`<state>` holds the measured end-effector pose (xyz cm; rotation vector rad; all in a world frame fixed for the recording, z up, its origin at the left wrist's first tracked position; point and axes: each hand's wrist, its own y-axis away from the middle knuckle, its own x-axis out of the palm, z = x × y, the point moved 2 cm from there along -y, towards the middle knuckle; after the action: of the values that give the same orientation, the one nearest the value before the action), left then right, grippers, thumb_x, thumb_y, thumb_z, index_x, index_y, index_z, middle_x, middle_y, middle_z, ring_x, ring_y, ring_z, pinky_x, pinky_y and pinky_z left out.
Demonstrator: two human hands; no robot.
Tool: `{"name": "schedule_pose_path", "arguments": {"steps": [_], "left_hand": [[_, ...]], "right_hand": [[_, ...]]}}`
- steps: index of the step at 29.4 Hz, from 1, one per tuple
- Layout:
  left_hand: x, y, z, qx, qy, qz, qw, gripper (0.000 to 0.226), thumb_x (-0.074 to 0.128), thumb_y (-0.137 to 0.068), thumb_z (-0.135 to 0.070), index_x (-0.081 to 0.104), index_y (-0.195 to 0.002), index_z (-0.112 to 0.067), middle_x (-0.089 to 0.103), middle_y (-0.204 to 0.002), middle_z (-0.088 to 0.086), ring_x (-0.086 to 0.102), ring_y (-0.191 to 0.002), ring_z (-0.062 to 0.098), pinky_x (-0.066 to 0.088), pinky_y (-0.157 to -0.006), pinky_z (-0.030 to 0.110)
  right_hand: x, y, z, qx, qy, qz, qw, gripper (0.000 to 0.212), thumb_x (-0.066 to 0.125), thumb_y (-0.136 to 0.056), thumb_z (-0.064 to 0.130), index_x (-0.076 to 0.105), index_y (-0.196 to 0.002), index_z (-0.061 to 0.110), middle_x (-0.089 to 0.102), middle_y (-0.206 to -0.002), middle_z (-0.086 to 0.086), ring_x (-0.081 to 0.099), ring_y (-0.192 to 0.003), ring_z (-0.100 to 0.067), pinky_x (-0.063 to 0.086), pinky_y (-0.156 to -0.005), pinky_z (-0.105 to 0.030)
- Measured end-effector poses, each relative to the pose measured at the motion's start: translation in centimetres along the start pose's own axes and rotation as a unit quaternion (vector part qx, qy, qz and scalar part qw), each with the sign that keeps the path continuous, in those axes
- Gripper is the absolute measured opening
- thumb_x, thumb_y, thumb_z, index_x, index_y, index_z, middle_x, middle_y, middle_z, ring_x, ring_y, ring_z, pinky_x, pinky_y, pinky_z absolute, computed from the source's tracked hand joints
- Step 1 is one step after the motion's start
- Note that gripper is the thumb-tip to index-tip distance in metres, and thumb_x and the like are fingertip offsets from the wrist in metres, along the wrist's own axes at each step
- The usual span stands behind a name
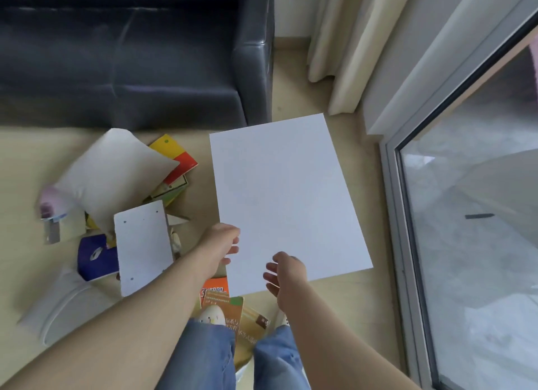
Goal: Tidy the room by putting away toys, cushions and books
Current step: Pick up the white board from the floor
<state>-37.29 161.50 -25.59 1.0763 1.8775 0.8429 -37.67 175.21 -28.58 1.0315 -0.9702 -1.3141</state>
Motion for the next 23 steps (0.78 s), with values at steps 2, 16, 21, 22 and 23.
{"name": "schedule_pose_path", "arguments": {"steps": [2, 16, 21, 22, 23], "left_hand": [[0.4, 0.0, -0.2, -0.008, 0.001, -0.003, 1.000, 0.006, 0.047, -0.095, -0.016, 0.049, -0.101, -0.017, 0.057, -0.096, 0.006, 0.057, -0.087, 0.022, 0.042, -0.076, 0.032], [-1.8, -14.9, -5.8, -0.056, -0.082, -0.020, 0.995, 0.041, 0.050, -0.091, -0.018, 0.038, -0.129, -0.009, 0.043, -0.083, -0.001, 0.042, -0.072, 0.016, 0.039, -0.075, 0.030], [-1.3, -16.5, -2.6, -0.197, 0.037, 0.064, 0.978, 0.029, 0.060, -0.089, -0.032, 0.056, -0.115, -0.018, 0.064, -0.106, 0.008, 0.060, -0.088, 0.029, 0.051, -0.072, 0.038], [-0.9, -16.5, -2.5, -0.192, 0.051, 0.071, 0.977, 0.023, 0.059, -0.089, -0.033, 0.060, -0.106, -0.017, 0.065, -0.097, 0.008, 0.061, -0.083, 0.029, 0.051, -0.072, 0.038], [-0.4, -16.6, -2.3, -0.192, 0.057, 0.076, 0.977, 0.020, 0.058, -0.089, -0.035, 0.062, -0.098, -0.017, 0.065, -0.091, 0.007, 0.060, -0.080, 0.029, 0.050, -0.075, 0.039]], "right_hand": [[-0.3, -0.4, 0.6, 0.008, 0.008, 0.002, 1.000, 0.014, 0.041, -0.093, 0.013, 0.053, -0.101, 0.007, 0.057, -0.092, -0.008, 0.053, -0.069, -0.019, 0.041, -0.063, -0.028], [9.6, -9.0, 6.2, 0.044, -0.090, -0.073, 0.992, 0.039, 0.040, -0.091, 0.008, 0.044, -0.126, -0.009, 0.041, -0.076, -0.006, 0.038, -0.068, -0.020, 0.029, -0.056, -0.025], [9.1, -9.8, 4.5, -0.015, 0.252, -0.164, 0.954, 0.060, 0.040, -0.087, 0.024, 0.024, -0.142, 0.041, 0.000, -0.157, 0.005, 0.009, -0.142, -0.023, 0.023, -0.103, -0.042], [9.0, -9.9, 4.2, -0.038, 0.287, -0.152, 0.945, 0.064, 0.042, -0.086, 0.025, 0.019, -0.141, 0.046, -0.010, -0.157, 0.006, -0.002, -0.144, -0.025, 0.020, -0.104, -0.045], [8.7, -10.2, 3.8, -0.055, 0.312, -0.137, 0.939, 0.066, 0.044, -0.084, 0.027, 0.016, -0.141, 0.048, -0.017, -0.157, 0.004, -0.008, -0.144, -0.030, 0.020, -0.105, -0.047]]}}
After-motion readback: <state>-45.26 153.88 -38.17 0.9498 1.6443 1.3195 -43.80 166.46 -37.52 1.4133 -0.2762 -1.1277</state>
